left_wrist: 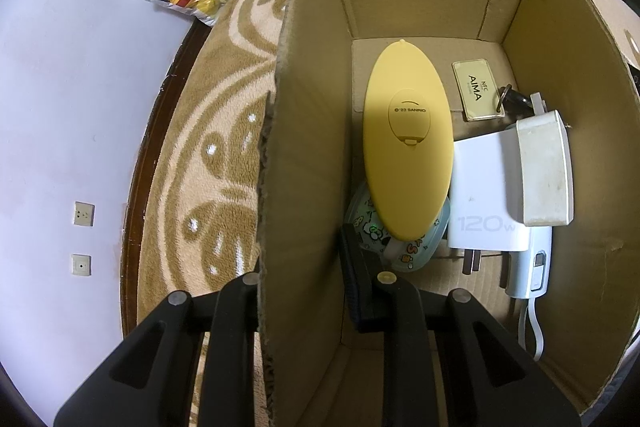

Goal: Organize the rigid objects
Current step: 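Lower the right gripper onto the keys and grasp the key ring, then carry the keys into the box and release them beside the white cube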

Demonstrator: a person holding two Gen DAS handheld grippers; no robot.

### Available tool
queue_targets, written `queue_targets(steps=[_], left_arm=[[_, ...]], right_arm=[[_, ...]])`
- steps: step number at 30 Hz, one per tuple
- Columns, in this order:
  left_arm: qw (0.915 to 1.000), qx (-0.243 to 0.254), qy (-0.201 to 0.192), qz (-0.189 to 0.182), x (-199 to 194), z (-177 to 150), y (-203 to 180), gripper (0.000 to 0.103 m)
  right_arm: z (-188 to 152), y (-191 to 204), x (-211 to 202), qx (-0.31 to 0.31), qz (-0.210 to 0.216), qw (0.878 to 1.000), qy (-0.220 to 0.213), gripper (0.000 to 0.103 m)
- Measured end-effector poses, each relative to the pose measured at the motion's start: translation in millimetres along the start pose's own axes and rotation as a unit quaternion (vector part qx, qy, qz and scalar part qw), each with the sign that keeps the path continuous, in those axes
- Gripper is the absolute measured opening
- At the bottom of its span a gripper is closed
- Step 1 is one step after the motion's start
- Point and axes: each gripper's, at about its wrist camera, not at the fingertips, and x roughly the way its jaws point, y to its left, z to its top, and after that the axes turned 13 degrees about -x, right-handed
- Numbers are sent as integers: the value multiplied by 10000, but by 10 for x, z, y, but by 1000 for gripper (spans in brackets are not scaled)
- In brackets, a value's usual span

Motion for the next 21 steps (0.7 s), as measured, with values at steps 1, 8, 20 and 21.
queue_targets(steps=[1,8,20,21], left_arm=[[10000,5,0,9,3,-2,-3,22],[10000,15,-3,23,-1,0,-21,22],[10000,-13,-13,45,-37,9,-30,22],[10000,-14,-15,42,-39,10,-31,22]], right_arm=[[1,19,-23,-49,-26,10000,-37,22],[-40,99,-220,-100,-71,9997,-210,22],[178,414,-901,-313,577,9930,-981,10],[194,468,-946,-417,580,9922,-1026,9]])
